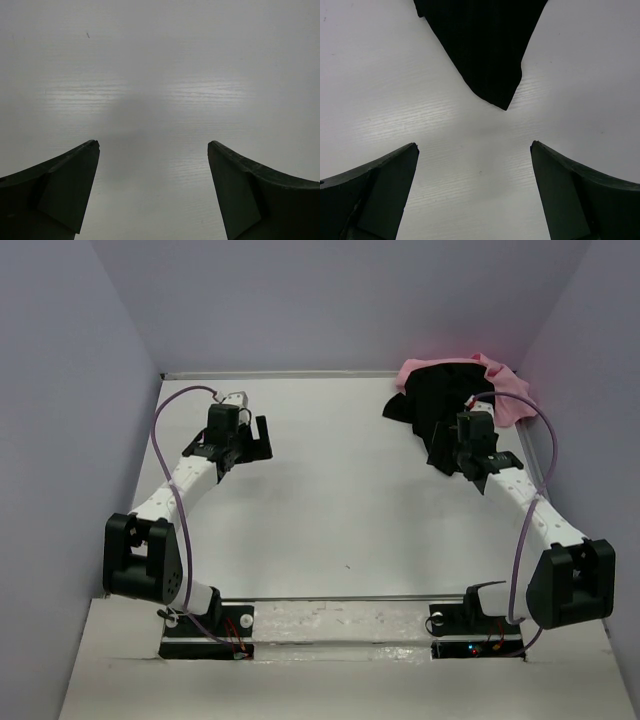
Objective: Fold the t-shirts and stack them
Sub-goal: Grab the tshirt from the pile
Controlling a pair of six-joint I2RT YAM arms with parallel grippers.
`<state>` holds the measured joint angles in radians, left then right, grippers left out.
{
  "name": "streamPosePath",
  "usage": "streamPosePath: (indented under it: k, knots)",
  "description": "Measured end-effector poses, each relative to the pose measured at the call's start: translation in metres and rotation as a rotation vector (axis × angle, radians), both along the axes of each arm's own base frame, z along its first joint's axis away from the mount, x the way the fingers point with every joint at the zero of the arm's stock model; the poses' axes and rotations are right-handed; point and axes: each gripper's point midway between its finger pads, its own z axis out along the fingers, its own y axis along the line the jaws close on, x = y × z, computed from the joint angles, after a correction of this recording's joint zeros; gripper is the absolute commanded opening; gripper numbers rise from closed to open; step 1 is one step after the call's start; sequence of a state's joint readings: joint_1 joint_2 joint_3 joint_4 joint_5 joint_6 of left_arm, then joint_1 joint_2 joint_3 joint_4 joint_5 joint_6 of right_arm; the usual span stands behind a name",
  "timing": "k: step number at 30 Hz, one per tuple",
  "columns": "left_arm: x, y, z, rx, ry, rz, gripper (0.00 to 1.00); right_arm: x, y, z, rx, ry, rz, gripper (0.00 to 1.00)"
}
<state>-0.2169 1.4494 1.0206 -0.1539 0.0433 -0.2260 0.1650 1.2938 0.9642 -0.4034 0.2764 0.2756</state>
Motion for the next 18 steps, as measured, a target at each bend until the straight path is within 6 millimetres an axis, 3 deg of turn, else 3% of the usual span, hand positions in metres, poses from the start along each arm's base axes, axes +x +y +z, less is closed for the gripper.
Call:
streamPosePath:
  k: [18]
  knots:
    - [-0.0014,0.0003,-0.0024,0.001,0.006,0.0,0.99,0.0075,-0.004,-0.001,-0.022,0.007,-0.022,0.98]
